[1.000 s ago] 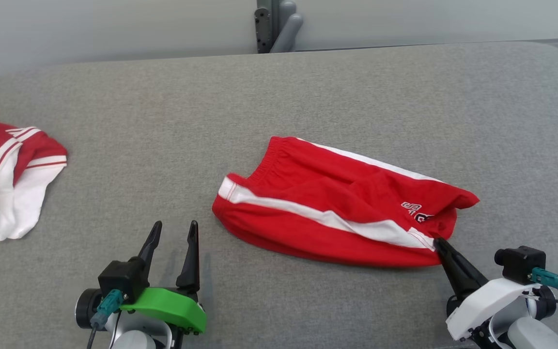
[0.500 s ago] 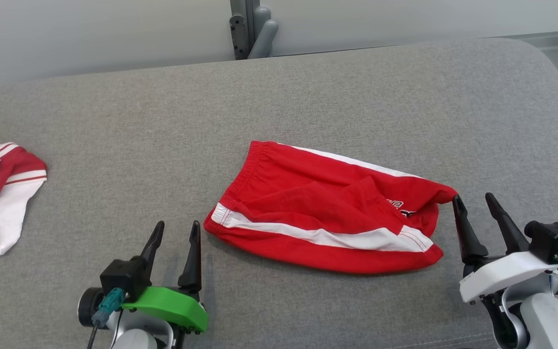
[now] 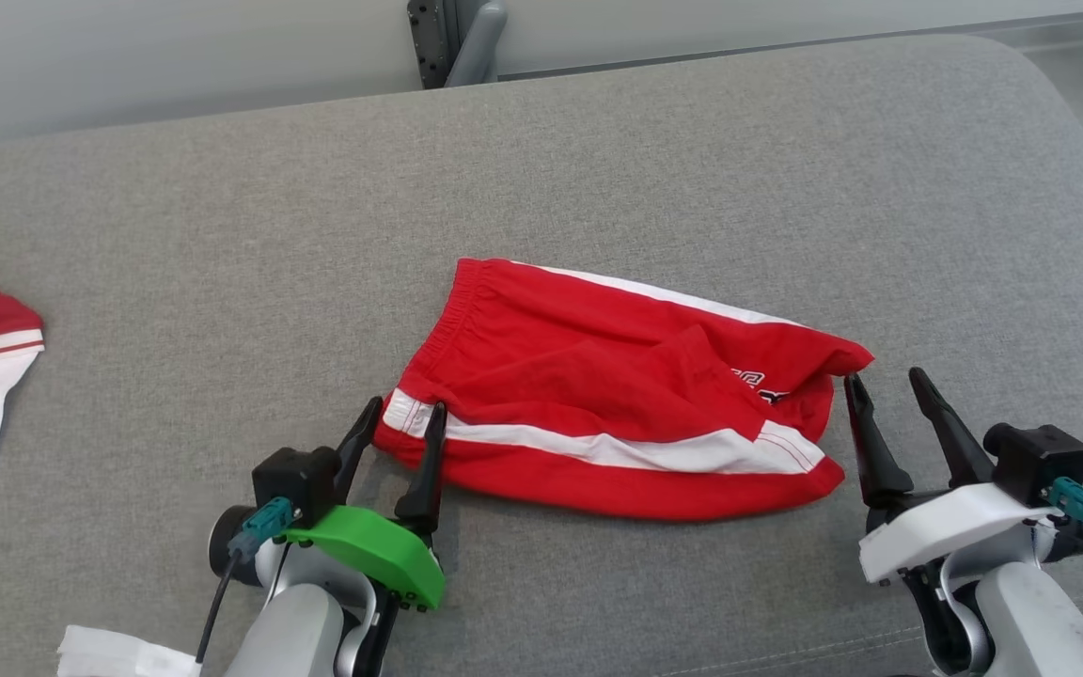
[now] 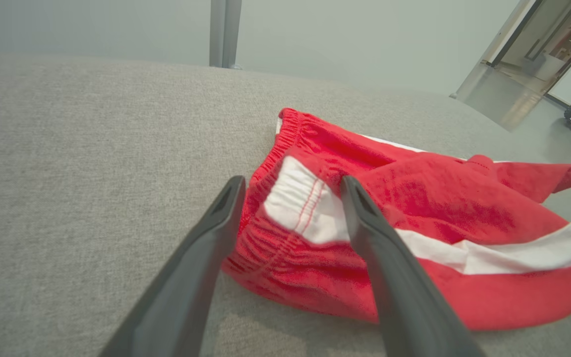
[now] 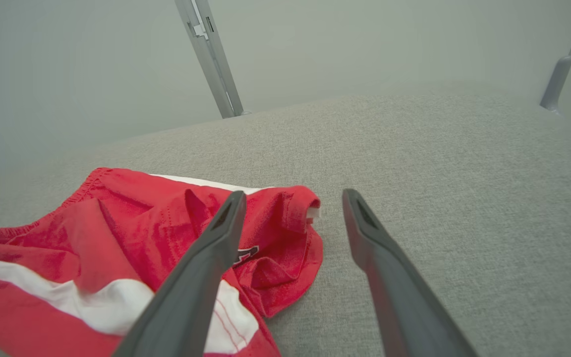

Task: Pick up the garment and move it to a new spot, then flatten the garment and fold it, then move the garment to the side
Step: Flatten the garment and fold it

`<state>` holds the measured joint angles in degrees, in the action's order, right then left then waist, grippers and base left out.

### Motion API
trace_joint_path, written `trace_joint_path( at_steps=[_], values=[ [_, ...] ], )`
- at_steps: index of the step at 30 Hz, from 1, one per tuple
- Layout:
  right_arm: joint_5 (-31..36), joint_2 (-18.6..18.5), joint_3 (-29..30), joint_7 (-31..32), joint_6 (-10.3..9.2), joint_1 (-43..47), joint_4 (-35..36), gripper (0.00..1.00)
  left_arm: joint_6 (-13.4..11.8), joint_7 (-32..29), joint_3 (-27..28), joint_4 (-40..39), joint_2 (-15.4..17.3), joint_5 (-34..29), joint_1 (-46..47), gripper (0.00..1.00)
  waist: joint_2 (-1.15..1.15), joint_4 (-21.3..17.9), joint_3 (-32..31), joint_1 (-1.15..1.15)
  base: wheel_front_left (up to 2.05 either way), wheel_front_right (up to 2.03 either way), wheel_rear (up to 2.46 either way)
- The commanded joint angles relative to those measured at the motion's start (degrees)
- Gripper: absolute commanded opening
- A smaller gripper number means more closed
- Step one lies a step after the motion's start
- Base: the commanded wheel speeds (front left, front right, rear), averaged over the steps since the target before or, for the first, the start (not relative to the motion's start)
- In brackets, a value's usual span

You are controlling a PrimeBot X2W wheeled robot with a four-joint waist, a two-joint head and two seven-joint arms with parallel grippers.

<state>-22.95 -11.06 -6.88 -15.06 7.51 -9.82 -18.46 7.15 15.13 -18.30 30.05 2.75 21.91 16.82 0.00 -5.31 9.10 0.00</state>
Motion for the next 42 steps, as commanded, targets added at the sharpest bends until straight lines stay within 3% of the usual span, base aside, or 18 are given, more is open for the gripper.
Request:
trace_joint_path(
  at_steps=[1,4,5,8,9,22,27,29,31,33,39,42],
  values=[
    [0.5,0.3,-0.4,-0.2,-0.04,-1.0,0.2,1.0,0.3,0.0,-0.4,1.2,0.3,0.9,1.2,1.0,0.0,-0.4,0.5,0.0,0.0,0.0,0.0],
    [0.3,0.4,-2.2,-0.2,-0.04,-1.8,0.5,1.0,0.3,0.0,-1.8,5.0,0.3,2.1,2.7,0.98,0.0,-0.7,0.9,0.0,0.0,0.0,0.0],
    [0.0,0.4,-3.4,-0.2,-0.04,-2.6,0.6,1.0,0.3,0.0,-1.8,6.5,0.3,2.4,3.6,0.5,0.0,-0.8,1.2,0.0,0.0,0.0,0.0],
    [-0.4,0.6,-4.8,-0.2,-0.04,-3.9,0.4,1.0,0.3,0.0,-1.0,7.5,0.3,2.2,4.4,0.05,0.0,-0.8,1.5,0.0,0.0,0.0,0.0],
    [-0.6,0.6,-5.2,-0.2,-0.04,-4.2,0.2,1.0,0.3,0.0,-0.7,8.0,0.3,2.1,4.4,0.0,0.0,-0.8,1.6,0.0,0.0,0.0,0.0],
    [-2.6,0.6,-12.0,-0.2,-0.04,-10.6,-3.9,1.0,-4.4,0.0,5.6,9.7,0.3,-0.9,5.5,0.0,0.0,0.8,3.1,0.0,0.0,0.0,0.0],
    [-3.6,0.7,-14.3,-0.2,-0.04,-12.1,-6.2,1.0,-3.8,0.0,5.7,9.5,0.3,-1.5,5.4,0.0,0.0,1.9,3.3,0.0,0.0,0.0,0.0],
    [-4.6,0.6,-16.1,-0.2,-0.04,-12.9,-8.0,1.0,-3.4,0.0,5.4,9.6,0.3,-1.6,5.1,0.16,0.0,2.4,3.3,0.0,0.0,0.0,0.0],
    [-6.1,0.5,-18.0,-0.2,-0.05,-14.1,-10.3,1.0,-2.9,0.0,4.6,9.8,0.3,-1.0,5.0,0.11,0.0,2.8,3.4,0.0,0.0,0.0,0.0],
    [-7.3,0.5,-19.7,-0.2,-0.04,-15.6,-12.8,1.0,-2.7,0.0,4.1,9.6,0.3,-1.0,5.2,0.15,0.0,3.2,3.6,0.0,0.0,0.0,0.0],
    [-10.8,0.5,-23.1,-0.2,-0.04,-19.4,-18.3,1.0,-2.8,0.0,2.9,8.7,0.3,-0.5,5.7,0.15,0.0,4.0,4.1,0.0,0.0,0.0,0.0],
    [-12.4,0.4,-24.8,-0.2,-0.04,-20.7,-20.6,0.78,-2.8,0.0,2.6,8.5,0.3,-0.4,5.7,0.14,0.0,4.1,4.4,0.0,0.0,0.0,0.0]
  ],
)
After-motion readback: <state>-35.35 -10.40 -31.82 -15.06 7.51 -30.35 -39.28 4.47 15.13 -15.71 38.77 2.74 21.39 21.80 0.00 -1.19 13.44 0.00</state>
